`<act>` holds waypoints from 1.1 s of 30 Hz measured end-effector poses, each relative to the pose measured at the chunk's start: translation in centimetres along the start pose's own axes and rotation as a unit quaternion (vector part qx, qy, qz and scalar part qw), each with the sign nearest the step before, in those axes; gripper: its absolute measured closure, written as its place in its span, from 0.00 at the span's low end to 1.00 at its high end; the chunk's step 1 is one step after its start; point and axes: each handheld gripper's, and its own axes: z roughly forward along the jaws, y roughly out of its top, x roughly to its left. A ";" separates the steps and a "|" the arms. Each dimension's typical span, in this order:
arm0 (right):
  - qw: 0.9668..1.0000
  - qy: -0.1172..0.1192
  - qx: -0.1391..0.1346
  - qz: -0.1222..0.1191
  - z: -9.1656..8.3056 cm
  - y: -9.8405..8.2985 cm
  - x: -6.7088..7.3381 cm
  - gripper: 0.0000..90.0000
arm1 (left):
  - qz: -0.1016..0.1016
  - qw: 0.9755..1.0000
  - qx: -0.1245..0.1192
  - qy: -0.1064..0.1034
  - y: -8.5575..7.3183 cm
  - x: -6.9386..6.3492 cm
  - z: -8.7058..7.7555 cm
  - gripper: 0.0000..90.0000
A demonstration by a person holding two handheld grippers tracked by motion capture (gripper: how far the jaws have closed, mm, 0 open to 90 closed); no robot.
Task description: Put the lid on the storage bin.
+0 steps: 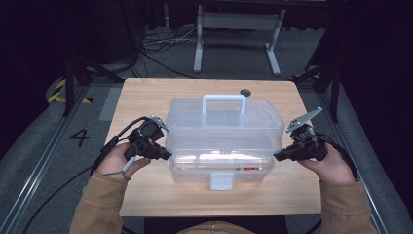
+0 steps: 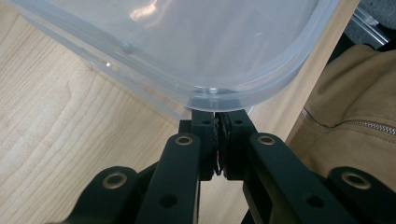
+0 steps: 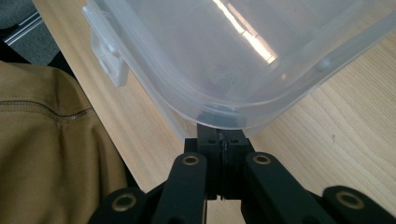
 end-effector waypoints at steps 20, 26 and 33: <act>0.999 0.011 0.031 -0.005 0.7 -0.2 0.0 0.97 | 0.004 0.999 0.032 -0.009 -0.1 0.1 0.6 0.94; 0.999 0.013 0.041 -0.007 1.0 -0.2 0.0 0.97 | 0.008 0.999 0.045 -0.009 -0.1 0.1 0.9 0.95; 0.998 0.015 0.054 -0.008 1.4 -0.2 0.0 0.97 | 0.008 0.998 0.057 -0.013 -0.1 0.2 1.3 0.95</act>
